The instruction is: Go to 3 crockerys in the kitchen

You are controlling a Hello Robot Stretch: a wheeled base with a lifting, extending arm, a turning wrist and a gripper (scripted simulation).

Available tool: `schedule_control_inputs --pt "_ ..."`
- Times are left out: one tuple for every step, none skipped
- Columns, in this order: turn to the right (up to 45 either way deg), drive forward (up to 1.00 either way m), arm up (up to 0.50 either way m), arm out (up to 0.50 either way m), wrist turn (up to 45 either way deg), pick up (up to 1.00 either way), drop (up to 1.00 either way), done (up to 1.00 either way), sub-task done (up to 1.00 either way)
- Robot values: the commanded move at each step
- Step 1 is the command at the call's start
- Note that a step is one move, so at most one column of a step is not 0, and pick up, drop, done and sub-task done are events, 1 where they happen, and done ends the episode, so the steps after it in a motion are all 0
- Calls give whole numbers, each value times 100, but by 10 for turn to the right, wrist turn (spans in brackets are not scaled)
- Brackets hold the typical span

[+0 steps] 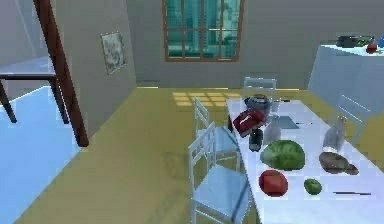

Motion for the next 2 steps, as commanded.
schedule_control_inputs --pt "180 0 0 0 0 0 0 0 0" --pt "0 0 0 0 0 0 0 0 100"
